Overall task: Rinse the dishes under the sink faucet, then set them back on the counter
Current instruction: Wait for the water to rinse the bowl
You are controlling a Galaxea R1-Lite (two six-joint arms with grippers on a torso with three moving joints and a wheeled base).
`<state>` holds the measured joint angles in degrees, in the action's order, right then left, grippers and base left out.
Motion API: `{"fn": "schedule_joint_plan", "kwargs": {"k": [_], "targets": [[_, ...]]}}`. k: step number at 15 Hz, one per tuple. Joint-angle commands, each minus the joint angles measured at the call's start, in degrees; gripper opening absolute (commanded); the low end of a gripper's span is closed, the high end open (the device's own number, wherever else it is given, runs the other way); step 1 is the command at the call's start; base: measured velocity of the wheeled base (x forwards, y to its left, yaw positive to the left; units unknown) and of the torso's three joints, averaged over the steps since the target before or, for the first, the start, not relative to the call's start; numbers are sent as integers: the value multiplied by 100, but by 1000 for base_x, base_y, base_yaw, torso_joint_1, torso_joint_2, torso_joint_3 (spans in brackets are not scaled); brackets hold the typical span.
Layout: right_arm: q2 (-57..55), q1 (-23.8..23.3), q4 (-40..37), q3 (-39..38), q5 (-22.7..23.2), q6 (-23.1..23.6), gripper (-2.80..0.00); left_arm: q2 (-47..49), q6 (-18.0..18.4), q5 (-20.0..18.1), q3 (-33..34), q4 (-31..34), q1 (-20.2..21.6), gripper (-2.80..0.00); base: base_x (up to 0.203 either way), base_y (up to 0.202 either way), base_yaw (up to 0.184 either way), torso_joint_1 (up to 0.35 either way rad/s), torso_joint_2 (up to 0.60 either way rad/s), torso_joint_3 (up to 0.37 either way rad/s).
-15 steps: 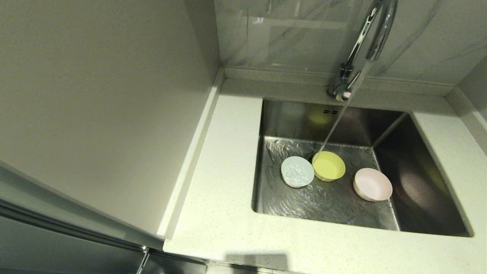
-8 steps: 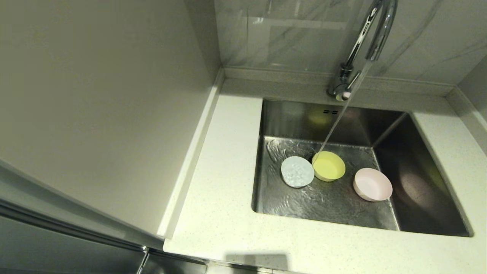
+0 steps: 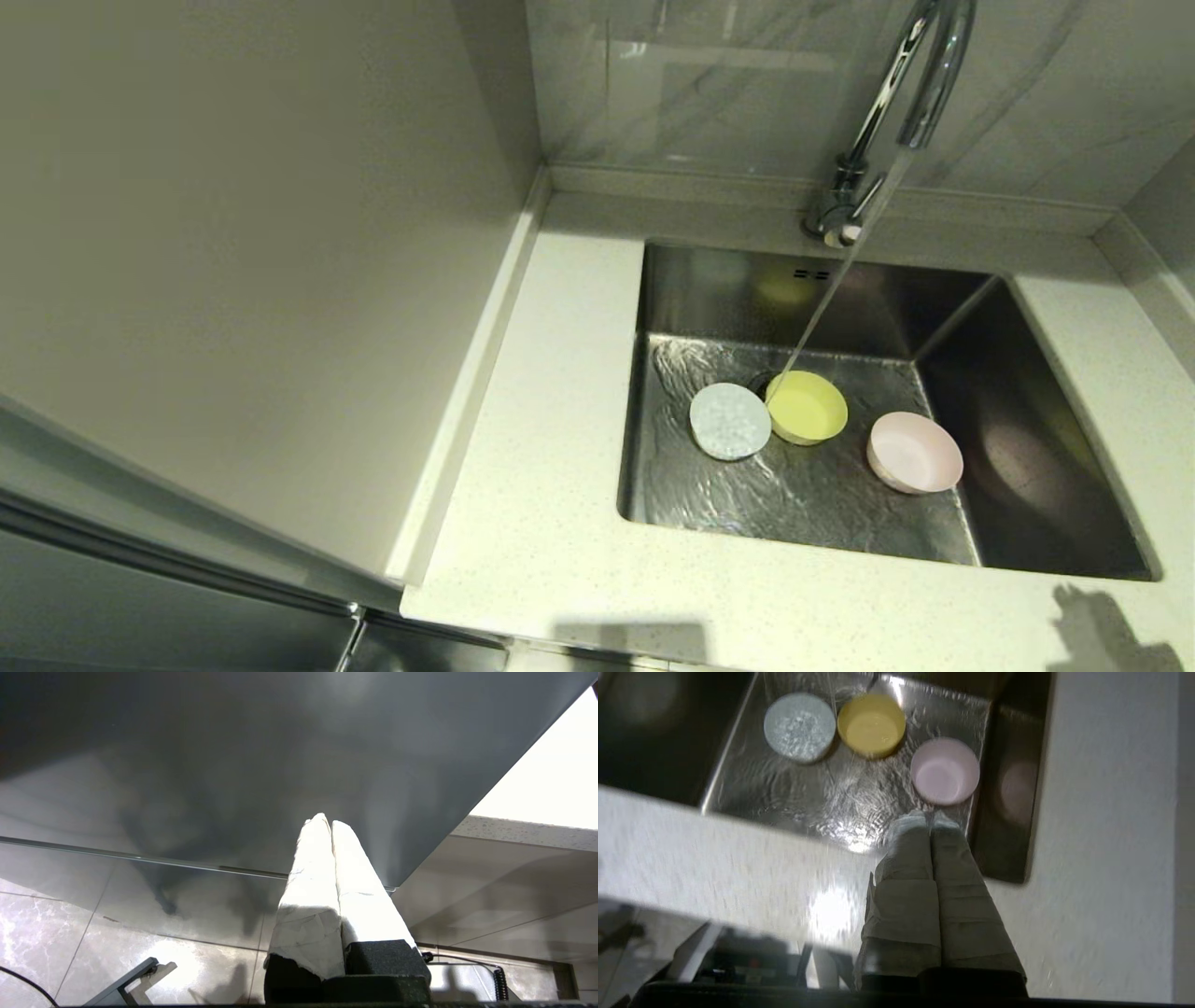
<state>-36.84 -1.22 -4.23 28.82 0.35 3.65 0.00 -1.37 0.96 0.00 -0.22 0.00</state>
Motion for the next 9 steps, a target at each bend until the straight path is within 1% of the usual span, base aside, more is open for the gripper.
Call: {"fn": "schedule_joint_plan", "kwargs": {"k": [1,3,5,7,8,9], "targets": [[-1728,-38,-177,1316,9,-34,-280,-9,-4,1,0,-4,0,-280,0,0,0,0,0,0],[-2625,-151,-308,2108,10,-132,-280,-9,-4,1,0,-4,0,-280,0,0,0,0,0,0],[-3500,-403,-336,2895,73,-288,-280,-9,-4,1,0,-4,0,-280,0,0,0,0,0,0],[-4431,-771,-346,3897,331,-629,-280,-9,-4,1,0,-4,0,-280,0,0,0,0,0,0],[-4867,-965,-349,4418,526,-826,-280,-9,-4,1,0,-4,0,-280,0,0,0,0,0,0],[-5300,-1172,-352,5002,825,-1118,-280,-9,-4,1,0,-4,0,-280,0,0,0,0,0,0]]}}
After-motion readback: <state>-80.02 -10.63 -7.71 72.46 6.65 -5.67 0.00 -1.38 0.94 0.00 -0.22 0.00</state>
